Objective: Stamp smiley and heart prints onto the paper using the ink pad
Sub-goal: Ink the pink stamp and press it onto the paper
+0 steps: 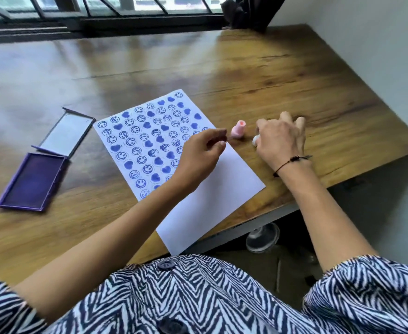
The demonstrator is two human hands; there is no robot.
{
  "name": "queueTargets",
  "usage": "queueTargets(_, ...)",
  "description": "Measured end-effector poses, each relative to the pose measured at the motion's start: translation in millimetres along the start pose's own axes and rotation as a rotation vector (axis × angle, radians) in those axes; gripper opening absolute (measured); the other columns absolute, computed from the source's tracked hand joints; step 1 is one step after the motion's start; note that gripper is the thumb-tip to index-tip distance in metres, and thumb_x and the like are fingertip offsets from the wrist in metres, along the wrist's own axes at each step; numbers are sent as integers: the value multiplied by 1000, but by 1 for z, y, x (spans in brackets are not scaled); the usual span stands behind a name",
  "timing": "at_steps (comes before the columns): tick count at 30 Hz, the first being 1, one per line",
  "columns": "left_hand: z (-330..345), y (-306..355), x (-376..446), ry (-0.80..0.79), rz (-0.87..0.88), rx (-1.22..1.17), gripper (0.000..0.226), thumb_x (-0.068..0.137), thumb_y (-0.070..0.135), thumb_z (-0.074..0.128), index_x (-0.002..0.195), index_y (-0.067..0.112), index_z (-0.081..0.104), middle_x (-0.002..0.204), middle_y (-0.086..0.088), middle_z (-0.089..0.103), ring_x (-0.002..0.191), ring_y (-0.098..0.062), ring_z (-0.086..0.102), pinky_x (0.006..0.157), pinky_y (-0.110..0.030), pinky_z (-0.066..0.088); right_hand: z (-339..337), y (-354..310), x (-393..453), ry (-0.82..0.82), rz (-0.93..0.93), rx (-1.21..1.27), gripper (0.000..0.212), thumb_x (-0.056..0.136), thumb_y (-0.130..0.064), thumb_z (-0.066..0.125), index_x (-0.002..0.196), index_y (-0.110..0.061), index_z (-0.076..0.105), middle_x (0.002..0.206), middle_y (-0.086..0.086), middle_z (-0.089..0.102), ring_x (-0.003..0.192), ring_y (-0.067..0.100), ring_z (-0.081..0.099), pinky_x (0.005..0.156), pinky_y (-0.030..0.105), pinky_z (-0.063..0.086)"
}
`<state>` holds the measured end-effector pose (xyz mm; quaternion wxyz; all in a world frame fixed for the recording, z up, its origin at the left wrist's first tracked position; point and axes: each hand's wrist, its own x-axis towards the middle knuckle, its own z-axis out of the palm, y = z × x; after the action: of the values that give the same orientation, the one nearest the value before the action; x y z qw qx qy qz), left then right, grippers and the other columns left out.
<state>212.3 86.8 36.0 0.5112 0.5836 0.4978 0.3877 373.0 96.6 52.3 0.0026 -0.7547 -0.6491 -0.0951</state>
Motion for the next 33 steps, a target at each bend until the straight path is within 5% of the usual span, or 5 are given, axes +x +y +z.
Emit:
queueTargets(10, -12, -2, 3, 83, -31, -41, 27, 86, 9, 52, 111, 14, 61, 105, -5, 69, 92, -12, 62, 75, -23, 48, -8, -32, 19, -21, -136, 199, 17, 82, -19, 54, 93, -13, 65, 101, 10, 69, 107, 29, 46, 87, 37, 34)
queueTargets(13, -19, -4, 2, 125, -41, -73, 25, 86, 14, 54, 110, 19, 61, 100, -1, 68, 85, -9, 62, 56, -22, 48, -20, -38, 13, 40, -54, 716, 11, 74, -17, 61, 80, -11, 68, 85, 12, 73, 86, 27, 61, 75, 32, 47)
queueTargets(17, -32, -5, -1, 118, -22, -170, 16, 86, 17, 57, 101, 20, 62, 93, -9, 68, 84, -19, 63, 75, -42, 54, -33, -54, -4, -106, 4, 1273, 8, 71, -17, 72, 75, -12, 67, 67, 1, 70, 58, 4, 64, 59, 20, 51)
queueTargets(22, -55, -13, -15, 174, 46, -237, 11, 83, 23, 62, 94, 23, 65, 80, 3, 68, 70, -5, 61, 69, -14, 52, -30, -82, -10, -212, 36, 1391, 12, 70, -18, 77, 71, -17, 64, 66, 7, 66, 52, 12, 56, 49, 21, 46)
queueTargets(33, -122, -33, -63, 521, -20, -404, 9, 85, 13, 59, 79, 14, 64, 60, 8, 66, 57, -8, 59, 60, -17, 50, -40, -167, -16, -346, -342, 1439, 10, 76, -8, 70, 78, -13, 62, 66, 7, 64, 62, 17, 56, 62, 30, 50)
